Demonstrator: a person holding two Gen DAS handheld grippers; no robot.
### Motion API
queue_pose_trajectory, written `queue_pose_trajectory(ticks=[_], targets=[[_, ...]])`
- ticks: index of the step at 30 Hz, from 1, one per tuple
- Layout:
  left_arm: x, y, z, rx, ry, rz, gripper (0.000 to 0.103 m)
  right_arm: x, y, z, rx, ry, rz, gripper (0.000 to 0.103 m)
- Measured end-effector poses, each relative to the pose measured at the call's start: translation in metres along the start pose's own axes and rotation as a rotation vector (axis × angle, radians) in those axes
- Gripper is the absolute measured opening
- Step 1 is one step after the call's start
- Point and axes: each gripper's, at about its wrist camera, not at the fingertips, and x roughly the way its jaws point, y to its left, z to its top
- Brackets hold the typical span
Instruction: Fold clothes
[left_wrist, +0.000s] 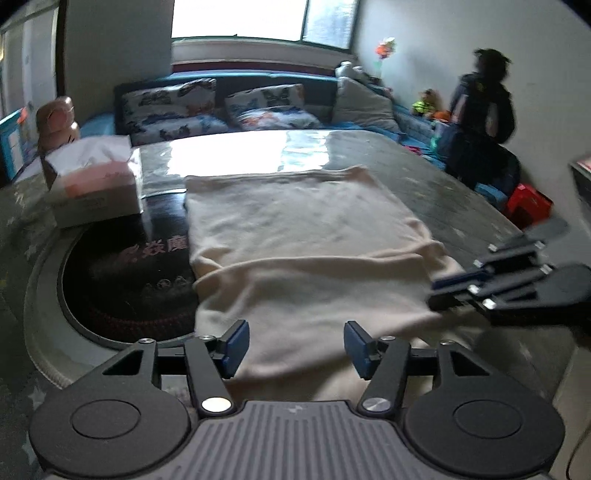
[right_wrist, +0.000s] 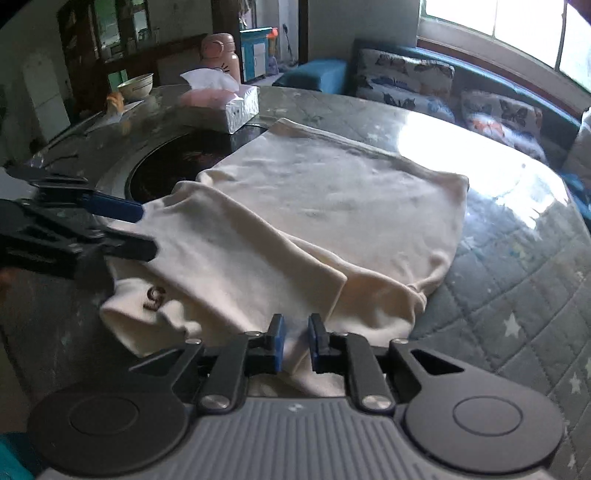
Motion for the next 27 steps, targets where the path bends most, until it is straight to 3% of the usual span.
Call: queue_pose_trajectory(ticks=[3, 11, 13, 15, 19, 21, 23, 27], targets=[[-0.014, -0.014, -0.008, 0.060, -0.005, -0.018, 0.075, -0.013, 0.004, -0.002, -0.021, -0.018, 0.001, 0.017], [-0.021, -0.037, -0.023, 0.110, 0.025, -0.016, 0.074, -0.011, 0.013, -0.018, -0.072, 0.017, -0.002, 0.021], [-0.020, -0.040, -0.026, 0.124, 0.045, -0.018, 0.065, -0.017, 0.015, -0.020, -0.083, 0.010, -0.004, 0.023], [-0.018, -0.042, -0.030, 0.134, 0.059, -0.022, 0.055, -0.026, 0.017, -0.023, -0.106, 0.002, -0.008, 0.042], [-0.011, -0.046, -0.032, 0.145, 0.064, -0.022, 0.047, -0.034, 0.025, -0.035, -0.189, 0.008, -0.033, 0.046], [-0.007, -0.047, -0.030, 0.151, 0.070, -0.015, 0.021, -0.034, 0.032, -0.041, -0.253, 0.011, -0.046, 0.052], [-0.005, -0.045, -0.025, 0.147, 0.074, -0.009, 0.014, -0.034, 0.040, -0.048, -0.317, 0.009, -0.063, 0.056], [-0.009, -0.037, -0.011, 0.128, 0.055, -0.018, 0.012, -0.032, 0.053, -0.056, -0.432, -0.034, -0.091, 0.066]])
